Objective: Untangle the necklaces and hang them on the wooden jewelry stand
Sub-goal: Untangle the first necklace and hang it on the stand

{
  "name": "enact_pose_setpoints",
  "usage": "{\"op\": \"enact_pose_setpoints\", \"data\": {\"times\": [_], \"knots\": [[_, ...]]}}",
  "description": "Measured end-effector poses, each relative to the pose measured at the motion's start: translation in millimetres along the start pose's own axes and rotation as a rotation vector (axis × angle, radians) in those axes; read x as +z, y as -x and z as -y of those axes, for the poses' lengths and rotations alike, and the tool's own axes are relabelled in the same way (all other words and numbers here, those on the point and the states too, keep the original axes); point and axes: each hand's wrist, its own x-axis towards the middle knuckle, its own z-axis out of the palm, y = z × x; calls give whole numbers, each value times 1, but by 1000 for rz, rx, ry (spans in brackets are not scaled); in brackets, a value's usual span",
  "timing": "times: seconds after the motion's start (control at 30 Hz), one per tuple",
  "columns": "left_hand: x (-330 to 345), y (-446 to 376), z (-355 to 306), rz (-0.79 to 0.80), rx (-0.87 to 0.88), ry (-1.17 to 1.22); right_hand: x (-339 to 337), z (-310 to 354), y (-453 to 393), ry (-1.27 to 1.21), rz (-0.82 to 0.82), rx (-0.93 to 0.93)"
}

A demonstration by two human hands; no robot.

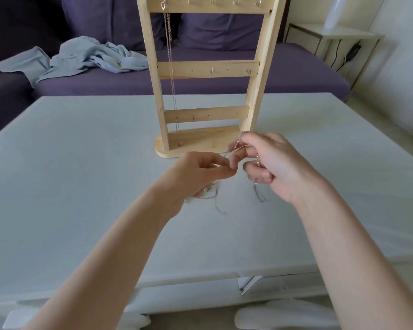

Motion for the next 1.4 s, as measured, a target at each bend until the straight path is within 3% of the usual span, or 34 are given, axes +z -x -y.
{"op": "enact_pose_setpoints", "data": {"times": [0.13, 0.37, 0.57, 0.67, 0.83, 0.97, 1.1, 1.27, 1.4], "knots": [[4, -1, 1, 31, 23, -16, -1, 2, -1, -69, 71, 56], [0, -1, -1, -63, -44, 93, -4, 1, 0, -78, 95, -40], [-11, -7, -3, -324, 20, 313, 1, -4, -2, 12, 89, 4], [-18, -10, -4, -439, 127, 217, 2, -11, -4, 154, 100, 52], [-23, -7, -15, -489, 367, 78, 8, -17, -5, 399, 233, 81], [-30, -9, -10, -645, 547, -307, 7, -23, -8, 507, 177, 89], [-41, -12, 2, -707, 407, -519, 2, -23, -9, 315, 87, 60], [-50, -9, 13, -754, 232, -680, -1, -22, -7, 251, -8, 29], [-47, -8, 16, -583, 180, -519, 11, -21, -9, 249, -50, -24]]}}
